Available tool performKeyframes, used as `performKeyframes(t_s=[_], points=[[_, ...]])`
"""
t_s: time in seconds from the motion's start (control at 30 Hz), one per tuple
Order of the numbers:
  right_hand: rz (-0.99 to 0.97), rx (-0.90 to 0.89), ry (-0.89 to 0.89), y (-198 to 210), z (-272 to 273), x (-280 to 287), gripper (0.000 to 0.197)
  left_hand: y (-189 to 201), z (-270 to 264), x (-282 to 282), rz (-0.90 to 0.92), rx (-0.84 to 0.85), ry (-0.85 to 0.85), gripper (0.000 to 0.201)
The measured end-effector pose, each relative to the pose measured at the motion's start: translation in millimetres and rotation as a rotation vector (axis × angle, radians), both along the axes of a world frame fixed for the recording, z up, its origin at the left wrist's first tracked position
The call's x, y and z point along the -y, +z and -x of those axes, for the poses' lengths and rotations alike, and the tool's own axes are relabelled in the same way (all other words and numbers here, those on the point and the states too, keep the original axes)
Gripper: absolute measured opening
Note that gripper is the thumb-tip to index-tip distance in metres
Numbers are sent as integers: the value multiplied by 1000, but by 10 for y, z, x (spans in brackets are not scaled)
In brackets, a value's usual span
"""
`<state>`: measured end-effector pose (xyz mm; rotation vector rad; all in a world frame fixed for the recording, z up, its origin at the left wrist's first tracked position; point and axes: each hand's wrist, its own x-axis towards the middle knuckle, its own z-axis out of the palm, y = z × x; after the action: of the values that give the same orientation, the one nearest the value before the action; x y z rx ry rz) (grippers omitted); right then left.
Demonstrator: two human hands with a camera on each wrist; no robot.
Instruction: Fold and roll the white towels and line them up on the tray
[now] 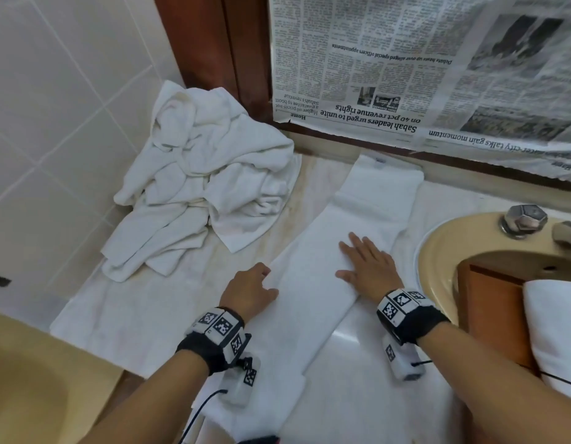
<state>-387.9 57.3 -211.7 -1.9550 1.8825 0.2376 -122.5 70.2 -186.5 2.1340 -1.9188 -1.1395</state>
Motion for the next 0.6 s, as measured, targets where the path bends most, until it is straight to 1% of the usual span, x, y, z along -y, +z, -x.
performKeyframes(t_s=[0.07,0.13,0.23,0.27,0.33,0.4,0.43,0.53,0.6], points=[[-3,-27,-45,17,125,92,65,-7,-49,-159,-7,63,4,45],[-20,-49,-122,73,225,182,60,-5,-77,-297,-11,85,37,35],[38,-111,-188,197,126,162,53,3,-97,-445,-35,77,106,26],[80,-118,-175,227,6,93,53,12,-106,-467,-38,62,135,27],[101,-47,-72,213,-308,-138,58,35,-111,-494,-47,54,171,28],[33,29,29,128,-571,-392,66,65,-87,-516,-69,87,142,26],[-5,28,43,68,-637,-476,69,79,-64,-534,-79,119,107,23],[-25,-29,48,-34,-597,-531,69,102,31,-601,-91,208,17,24],[-21,-45,64,-42,-504,-504,68,119,102,-623,-94,227,-32,24]])
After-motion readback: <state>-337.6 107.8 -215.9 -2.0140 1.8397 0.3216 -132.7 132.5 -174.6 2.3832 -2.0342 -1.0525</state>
